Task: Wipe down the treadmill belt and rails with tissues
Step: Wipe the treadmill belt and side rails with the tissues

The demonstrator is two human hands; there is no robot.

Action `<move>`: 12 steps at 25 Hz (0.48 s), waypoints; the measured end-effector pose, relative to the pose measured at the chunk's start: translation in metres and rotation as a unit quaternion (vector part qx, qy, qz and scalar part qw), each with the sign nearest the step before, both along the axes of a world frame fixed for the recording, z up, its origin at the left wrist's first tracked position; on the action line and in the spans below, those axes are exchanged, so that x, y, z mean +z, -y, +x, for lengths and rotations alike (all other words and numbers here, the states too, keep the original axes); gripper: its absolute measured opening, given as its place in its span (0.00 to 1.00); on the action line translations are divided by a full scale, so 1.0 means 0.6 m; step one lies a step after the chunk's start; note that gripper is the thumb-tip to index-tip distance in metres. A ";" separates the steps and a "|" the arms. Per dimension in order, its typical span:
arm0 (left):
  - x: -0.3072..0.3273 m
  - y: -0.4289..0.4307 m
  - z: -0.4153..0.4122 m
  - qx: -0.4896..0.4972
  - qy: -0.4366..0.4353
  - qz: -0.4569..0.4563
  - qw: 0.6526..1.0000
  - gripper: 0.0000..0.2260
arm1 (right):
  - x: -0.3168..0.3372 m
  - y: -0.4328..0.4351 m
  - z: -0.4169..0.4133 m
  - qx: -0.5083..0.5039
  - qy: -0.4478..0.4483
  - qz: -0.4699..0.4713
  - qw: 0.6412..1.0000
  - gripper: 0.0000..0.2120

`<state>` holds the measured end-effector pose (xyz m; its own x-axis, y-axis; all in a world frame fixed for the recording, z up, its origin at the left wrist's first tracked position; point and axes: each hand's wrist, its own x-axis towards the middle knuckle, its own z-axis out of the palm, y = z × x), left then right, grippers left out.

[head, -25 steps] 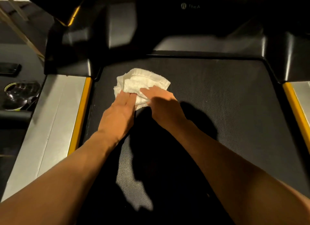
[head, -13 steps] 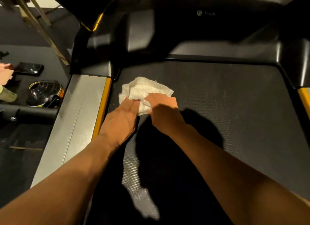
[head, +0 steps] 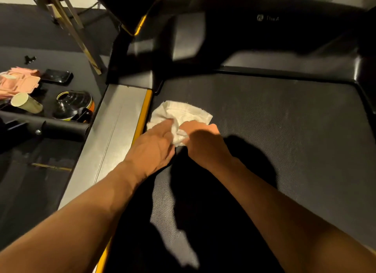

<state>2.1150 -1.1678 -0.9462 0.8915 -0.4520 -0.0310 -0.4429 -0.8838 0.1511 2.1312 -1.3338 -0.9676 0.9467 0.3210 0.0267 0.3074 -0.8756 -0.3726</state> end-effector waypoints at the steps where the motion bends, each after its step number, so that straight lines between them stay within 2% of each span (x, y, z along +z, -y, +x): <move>1: -0.002 0.004 0.001 0.024 -0.006 -0.011 1.000 0.15 | 0.002 -0.002 0.000 -0.010 0.005 -0.003 1.000 0.16; 5: 0.004 0.023 0.007 0.130 -0.027 -0.027 0.991 0.14 | 0.013 -0.027 0.017 0.011 -0.016 -0.005 1.000 0.20; 7: 0.012 0.030 -0.002 0.098 -0.001 0.002 0.995 0.20 | 0.007 -0.008 0.001 0.024 -0.017 -0.006 1.000 0.19; 9: 0.011 0.042 -0.016 0.024 0.004 0.038 0.999 0.29 | -0.013 0.030 -0.012 0.011 -0.015 -0.012 1.000 0.16; 10: 0.005 0.053 -0.022 -0.004 -0.008 0.052 0.999 0.31 | -0.020 0.049 -0.013 -0.002 -0.002 -0.020 1.000 0.15; 12: -0.008 0.081 -0.022 0.006 -0.048 0.064 0.997 0.29 | -0.037 0.077 -0.014 -0.010 0.026 -0.017 0.999 0.15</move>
<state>2.1016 -1.2164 -0.9513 0.8870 -0.4283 -0.1727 -0.4214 -0.9036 0.0768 2.1225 -1.3800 -0.9898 0.9507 0.3030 0.0657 0.3074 -0.8939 -0.3264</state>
